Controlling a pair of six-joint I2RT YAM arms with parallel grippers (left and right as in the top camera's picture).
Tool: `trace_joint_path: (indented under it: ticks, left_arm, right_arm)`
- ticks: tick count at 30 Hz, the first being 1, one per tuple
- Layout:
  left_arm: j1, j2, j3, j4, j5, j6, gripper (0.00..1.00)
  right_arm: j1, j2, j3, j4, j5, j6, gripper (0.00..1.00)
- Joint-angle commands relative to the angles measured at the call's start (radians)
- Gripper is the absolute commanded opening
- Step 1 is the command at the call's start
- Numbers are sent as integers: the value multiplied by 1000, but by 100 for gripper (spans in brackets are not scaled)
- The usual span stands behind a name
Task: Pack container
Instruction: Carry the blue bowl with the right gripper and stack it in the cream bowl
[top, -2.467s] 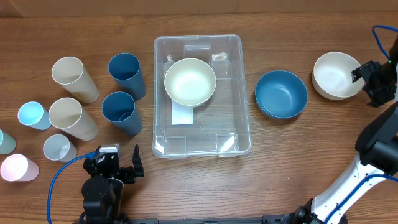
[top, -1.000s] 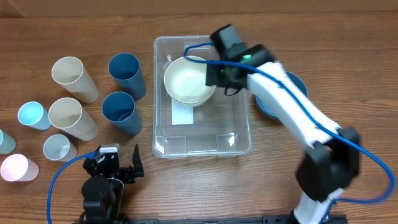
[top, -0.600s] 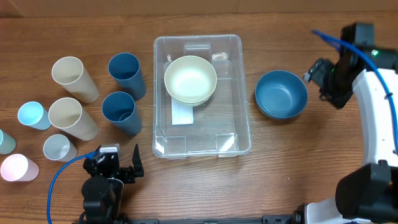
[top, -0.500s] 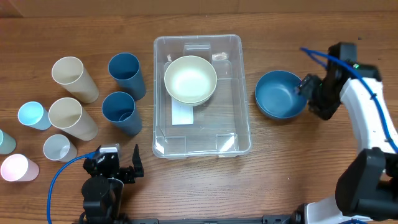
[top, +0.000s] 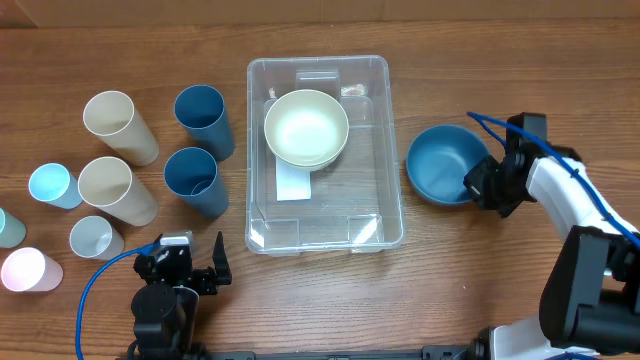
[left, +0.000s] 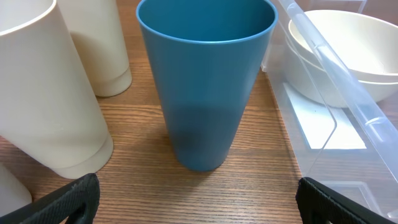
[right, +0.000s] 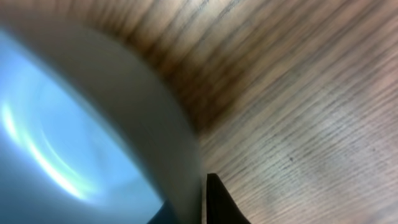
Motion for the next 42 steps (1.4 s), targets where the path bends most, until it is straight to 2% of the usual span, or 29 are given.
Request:
trace_joint_path:
  ticks: [1,3,6,8,10,12,16,18,19,20,21,23,26,28,31,32,35,38,42]
  left_arm:
    - [5,-10,-3,3,14,19,100]
    - [5,-10,-3,3,14,19,100]
    - [5,-10,-3,3,14,19,100]
    - [5,-10,-3,3,14,19,100]
    - [5,-10,-3,3,14,19,100]
    - [5,-10,-3,3,14,19,100]
    - [5,-10,-3,3,14,19,100]
    - [5,-10,-3,3,14,19,100]
    - [5,-10,-3,3,14,19,100]
    - [5,-10,-3,3,14,19,100]
    - [5,-10,-3,3,14,19,100]
    - [5,-10,-3,3,14,19,100]
    - [5,-10,-3,3,14,19,100]
    - [5,-10,-3,3,14,19,100]
    - [5,-10,-3,3,14,19,100]
    - [5,-10,-3,4,14,19,100]
    - [5,-10,-3,3,14,19,100]
    - [5,-10,-3,3,14,19,100]
    - [5,-10,-4,42,36,15,100]
  right_arm:
    - [16,-126,198,-81,10,1,4]
    - [66,-206,353,-160,10,-2,4]
    - [201,-267,496,-208,10,-18,4]
    - [381,-260,518,-190,18,-18,4]
    - [512,-202,518,-165,65,-17,4]
    - [639,-61,518,-95,112,-17,4]
    - [679,189,518,55,142,-17,4]
    - [670,234,518,108,129,-18,4]
    - [669,238,518,120,122,-18,16]
    - [670,225,524,119,122,-19,37]
    - [669,205,533,109,122,-32,48]
    - [669,125,568,63,125,-45,56]
    - [628,-35,593,-24,177,-37,73]
    - [544,-150,593,-94,194,-35,79]
    - [346,-245,593,-204,194,-32,87]
    - [226,-255,593,-263,193,-32,90]
    - [37,-232,591,-346,189,-32,99]
    - [-48,-210,591,-382,174,-33,100]
    - [-61,-206,591,-394,167,-33,100]
